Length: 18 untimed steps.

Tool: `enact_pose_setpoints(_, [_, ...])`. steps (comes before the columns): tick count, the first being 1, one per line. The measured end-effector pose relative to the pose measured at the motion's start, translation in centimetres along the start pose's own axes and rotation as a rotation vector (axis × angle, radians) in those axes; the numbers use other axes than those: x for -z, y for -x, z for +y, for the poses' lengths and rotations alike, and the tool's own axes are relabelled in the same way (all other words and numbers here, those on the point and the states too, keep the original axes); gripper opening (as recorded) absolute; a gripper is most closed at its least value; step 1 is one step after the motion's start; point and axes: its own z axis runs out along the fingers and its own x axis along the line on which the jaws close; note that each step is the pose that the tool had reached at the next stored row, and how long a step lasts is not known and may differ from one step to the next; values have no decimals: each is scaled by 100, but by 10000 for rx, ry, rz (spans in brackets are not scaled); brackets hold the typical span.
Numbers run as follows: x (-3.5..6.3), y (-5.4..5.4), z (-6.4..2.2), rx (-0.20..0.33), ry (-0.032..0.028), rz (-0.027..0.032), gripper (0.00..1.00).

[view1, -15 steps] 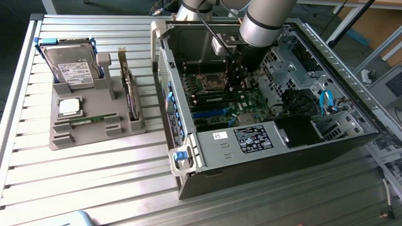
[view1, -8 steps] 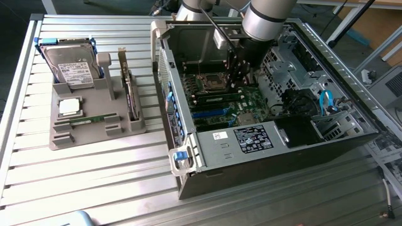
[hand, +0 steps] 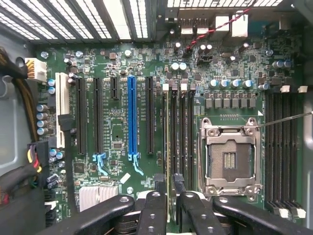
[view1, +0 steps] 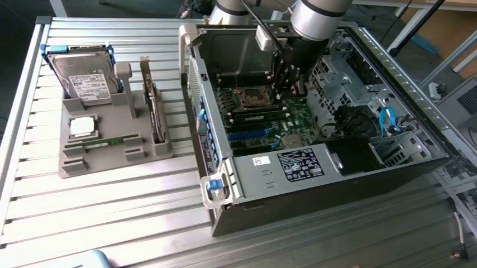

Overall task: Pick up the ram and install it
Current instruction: 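Insert the ram into the slot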

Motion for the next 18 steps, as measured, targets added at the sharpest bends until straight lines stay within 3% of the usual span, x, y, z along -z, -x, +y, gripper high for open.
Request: enact_pose_setpoints(18, [265,1,6,-1,31,37,19])
